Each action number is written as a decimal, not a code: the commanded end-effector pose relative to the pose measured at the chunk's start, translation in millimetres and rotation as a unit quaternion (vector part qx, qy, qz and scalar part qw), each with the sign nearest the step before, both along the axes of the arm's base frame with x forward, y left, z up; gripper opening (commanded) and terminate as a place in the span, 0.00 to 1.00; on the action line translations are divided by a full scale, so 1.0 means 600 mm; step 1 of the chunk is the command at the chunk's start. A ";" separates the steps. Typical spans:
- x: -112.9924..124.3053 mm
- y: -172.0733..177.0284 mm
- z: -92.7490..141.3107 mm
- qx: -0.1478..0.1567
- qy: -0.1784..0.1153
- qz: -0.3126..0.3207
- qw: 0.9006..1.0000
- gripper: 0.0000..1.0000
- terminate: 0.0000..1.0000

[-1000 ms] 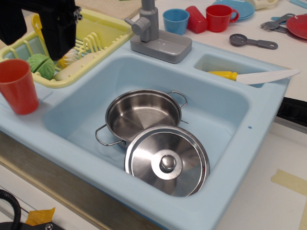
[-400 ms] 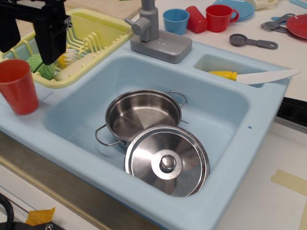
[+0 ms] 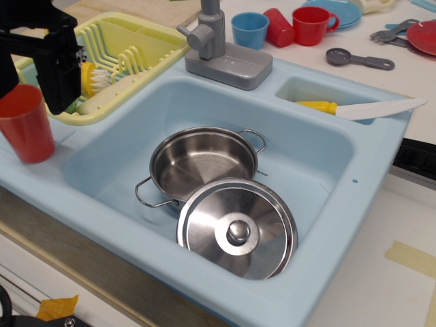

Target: Put cup from anywhere into sink

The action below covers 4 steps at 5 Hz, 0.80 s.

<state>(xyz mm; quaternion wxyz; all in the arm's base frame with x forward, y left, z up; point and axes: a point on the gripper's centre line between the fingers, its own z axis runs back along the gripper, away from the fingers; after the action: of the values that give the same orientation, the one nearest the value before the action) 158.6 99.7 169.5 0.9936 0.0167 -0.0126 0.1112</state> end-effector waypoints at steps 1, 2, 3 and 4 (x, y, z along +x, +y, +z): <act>0.001 0.007 -0.008 -0.004 0.002 0.004 1.000 1.00 0.00; 0.002 0.008 -0.022 -0.013 0.005 0.003 1.000 1.00 0.00; 0.000 0.008 -0.035 -0.020 0.005 0.008 1.000 1.00 0.00; -0.009 0.007 -0.043 -0.020 -0.003 0.022 1.000 0.00 0.00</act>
<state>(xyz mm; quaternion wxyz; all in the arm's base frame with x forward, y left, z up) 152.9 100.0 142.2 0.9917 -0.0046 -0.0092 0.1282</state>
